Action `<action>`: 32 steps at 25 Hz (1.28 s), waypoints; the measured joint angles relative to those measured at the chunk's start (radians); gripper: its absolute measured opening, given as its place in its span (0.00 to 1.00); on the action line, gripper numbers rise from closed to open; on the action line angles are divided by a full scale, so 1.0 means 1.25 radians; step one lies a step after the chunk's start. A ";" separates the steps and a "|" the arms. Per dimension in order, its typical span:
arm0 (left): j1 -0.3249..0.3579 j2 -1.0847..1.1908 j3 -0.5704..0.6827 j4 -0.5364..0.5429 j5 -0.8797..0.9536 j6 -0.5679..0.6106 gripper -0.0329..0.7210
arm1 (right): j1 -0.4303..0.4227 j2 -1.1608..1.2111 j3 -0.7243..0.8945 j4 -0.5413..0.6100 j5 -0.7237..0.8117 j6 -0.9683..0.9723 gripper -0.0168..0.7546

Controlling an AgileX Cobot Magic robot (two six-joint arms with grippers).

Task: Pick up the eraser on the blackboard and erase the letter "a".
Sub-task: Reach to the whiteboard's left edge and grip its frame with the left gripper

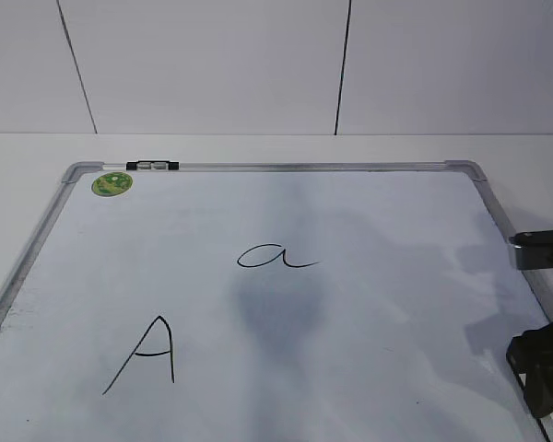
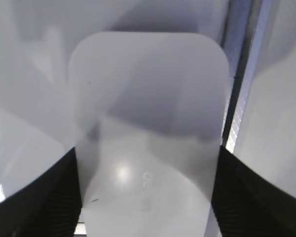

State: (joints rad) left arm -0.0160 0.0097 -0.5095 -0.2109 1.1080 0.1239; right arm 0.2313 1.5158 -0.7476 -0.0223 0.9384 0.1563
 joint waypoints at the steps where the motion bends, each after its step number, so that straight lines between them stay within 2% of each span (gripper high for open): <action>1: 0.000 0.000 0.000 0.000 0.000 0.000 0.37 | 0.000 0.000 0.000 0.000 0.004 0.000 0.77; 7: 0.000 0.000 0.000 0.000 0.000 0.000 0.37 | 0.000 0.000 -0.024 0.018 0.057 0.002 0.77; 32: 0.000 0.013 0.000 0.000 -0.002 0.000 0.39 | 0.000 -0.074 -0.033 0.010 0.144 0.002 0.77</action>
State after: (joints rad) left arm -0.0160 0.0262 -0.5095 -0.2109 1.1060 0.1239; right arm 0.2313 1.4234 -0.7885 -0.0102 1.1186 0.1587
